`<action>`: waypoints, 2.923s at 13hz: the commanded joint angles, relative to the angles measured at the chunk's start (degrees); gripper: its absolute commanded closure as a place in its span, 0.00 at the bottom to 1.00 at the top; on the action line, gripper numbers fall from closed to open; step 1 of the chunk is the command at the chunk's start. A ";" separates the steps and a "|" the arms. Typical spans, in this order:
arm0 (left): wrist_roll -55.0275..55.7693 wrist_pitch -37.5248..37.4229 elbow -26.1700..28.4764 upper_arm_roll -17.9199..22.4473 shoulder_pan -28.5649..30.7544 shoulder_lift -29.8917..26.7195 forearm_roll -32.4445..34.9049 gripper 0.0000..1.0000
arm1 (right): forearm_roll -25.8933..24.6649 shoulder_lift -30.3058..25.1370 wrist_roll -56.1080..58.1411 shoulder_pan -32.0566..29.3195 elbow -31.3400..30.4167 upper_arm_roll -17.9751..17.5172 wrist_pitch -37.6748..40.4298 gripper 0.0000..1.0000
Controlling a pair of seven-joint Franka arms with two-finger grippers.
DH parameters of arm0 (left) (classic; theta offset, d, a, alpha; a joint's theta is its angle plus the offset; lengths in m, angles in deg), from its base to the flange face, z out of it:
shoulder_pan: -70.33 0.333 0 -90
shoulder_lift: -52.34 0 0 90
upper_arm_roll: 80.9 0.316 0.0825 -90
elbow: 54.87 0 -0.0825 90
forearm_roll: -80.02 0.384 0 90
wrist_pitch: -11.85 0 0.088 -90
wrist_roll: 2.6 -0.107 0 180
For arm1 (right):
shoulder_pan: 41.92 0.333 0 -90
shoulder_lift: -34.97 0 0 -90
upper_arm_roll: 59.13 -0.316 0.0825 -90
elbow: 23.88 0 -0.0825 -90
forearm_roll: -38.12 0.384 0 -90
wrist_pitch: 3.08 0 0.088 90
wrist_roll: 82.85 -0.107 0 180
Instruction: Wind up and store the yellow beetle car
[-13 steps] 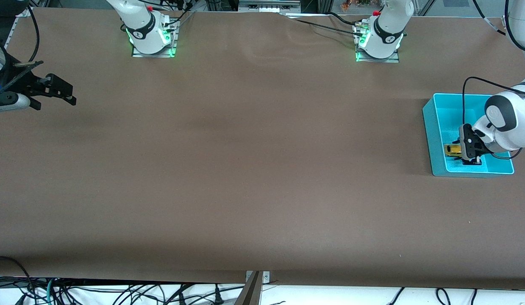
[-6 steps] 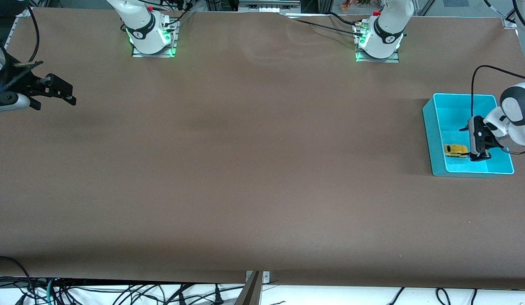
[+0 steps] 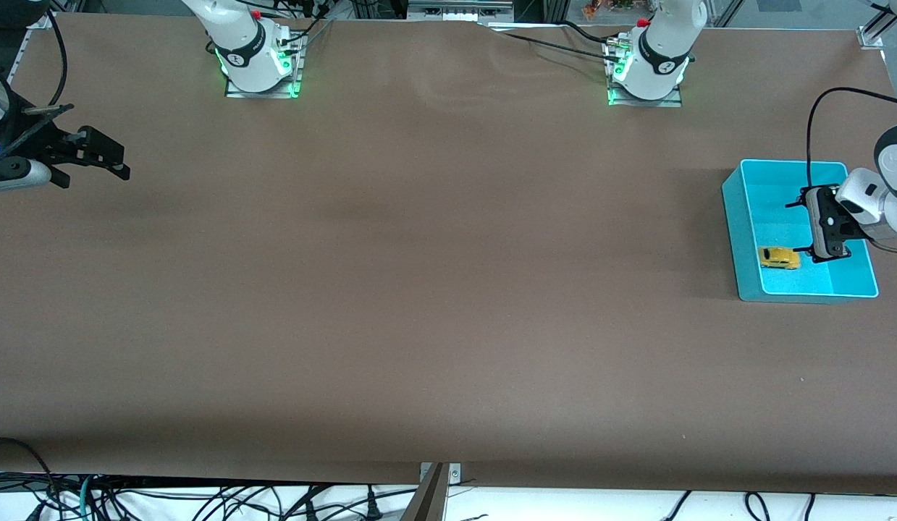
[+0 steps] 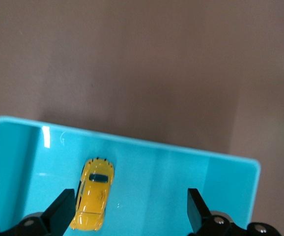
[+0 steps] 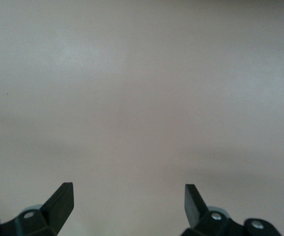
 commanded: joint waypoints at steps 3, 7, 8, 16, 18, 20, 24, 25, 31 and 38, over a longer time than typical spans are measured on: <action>19.96 -12.91 -10.26 -4.31 -5.35 -2.79 -4.17 0.00 | -0.03 0.50 0.27 -0.21 1.52 0.01 1.30 0.00; 32.63 -12.91 -13.44 -4.40 -9.84 -2.96 -7.86 0.00 | -0.03 0.50 0.27 -0.21 1.52 0.01 1.30 0.00; 35.44 -12.91 -14.32 -4.40 -11.15 -2.96 -7.87 0.00 | -0.11 0.42 0.27 -0.21 1.52 0.01 1.30 0.00; 64.61 -17.82 -22.31 -6.24 -14.50 -4.02 -7.26 0.00 | -0.03 0.50 0.27 -0.21 1.52 0.01 1.30 0.00; 71.21 -19.50 -24.16 -6.16 -16.26 -4.02 -6.90 0.00 | -0.03 0.42 0.27 -0.21 1.52 0.01 1.30 0.00; 77.71 -20.73 -24.17 -6.07 -16.61 -5.50 -6.81 0.00 | -0.03 0.50 0.27 -0.21 1.52 0.01 1.30 0.00; 93.70 -26.34 -23.99 -5.19 -19.51 -7.62 -3.91 0.00 | 0.06 0.50 0.27 -0.21 1.52 0.01 1.39 0.00; 95.91 -26.79 -23.91 -4.93 -19.60 -7.88 -3.91 0.00 | 0.06 0.50 0.27 -0.12 1.52 0.01 1.39 0.00; 92.60 -26.71 -21.72 1.40 -21.62 -9.46 -3.83 0.00 | 0.50 0.50 0.10 -0.12 2.31 0.01 1.30 0.00; 92.86 -26.97 -21.88 0.96 -21.45 -8.59 -3.91 0.00 | -0.11 0.42 -0.08 -0.03 2.67 -0.26 1.30 0.00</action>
